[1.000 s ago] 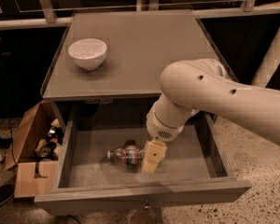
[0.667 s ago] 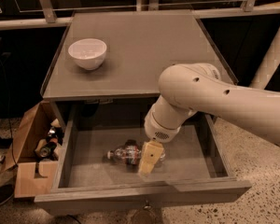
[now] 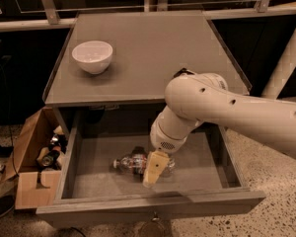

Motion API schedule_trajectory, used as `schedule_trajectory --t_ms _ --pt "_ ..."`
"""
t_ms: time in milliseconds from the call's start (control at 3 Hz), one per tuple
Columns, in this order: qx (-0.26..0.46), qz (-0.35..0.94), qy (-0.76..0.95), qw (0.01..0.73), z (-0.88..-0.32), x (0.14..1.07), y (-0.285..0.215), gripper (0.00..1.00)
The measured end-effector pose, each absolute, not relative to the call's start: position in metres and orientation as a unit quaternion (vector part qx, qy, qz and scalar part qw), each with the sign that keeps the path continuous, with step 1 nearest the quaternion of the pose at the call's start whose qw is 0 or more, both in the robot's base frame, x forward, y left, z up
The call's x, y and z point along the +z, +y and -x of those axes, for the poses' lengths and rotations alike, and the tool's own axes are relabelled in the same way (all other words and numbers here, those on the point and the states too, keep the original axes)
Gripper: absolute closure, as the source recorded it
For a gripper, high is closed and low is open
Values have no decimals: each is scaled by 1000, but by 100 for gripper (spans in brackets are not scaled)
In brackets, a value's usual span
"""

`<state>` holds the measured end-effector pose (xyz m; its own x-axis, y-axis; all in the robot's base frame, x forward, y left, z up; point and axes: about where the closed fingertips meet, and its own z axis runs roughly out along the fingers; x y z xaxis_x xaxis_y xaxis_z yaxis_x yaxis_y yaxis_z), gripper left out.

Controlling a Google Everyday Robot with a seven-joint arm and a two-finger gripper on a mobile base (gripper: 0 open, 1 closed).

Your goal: Pick water bottle from top drawer and place on counter

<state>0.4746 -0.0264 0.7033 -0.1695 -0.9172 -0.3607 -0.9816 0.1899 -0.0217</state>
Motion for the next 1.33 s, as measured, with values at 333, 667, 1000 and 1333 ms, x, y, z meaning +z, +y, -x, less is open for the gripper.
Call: schedule_trajectory --t_ms 333,667,1000,1333 --pt "110 626 757 154 -486 691 -18 0" --pt "115 626 756 154 -495 676 -14 0" --pt "117 625 757 152 -503 661 -14 0" --pt "114 623 759 149 -511 647 -21 0"
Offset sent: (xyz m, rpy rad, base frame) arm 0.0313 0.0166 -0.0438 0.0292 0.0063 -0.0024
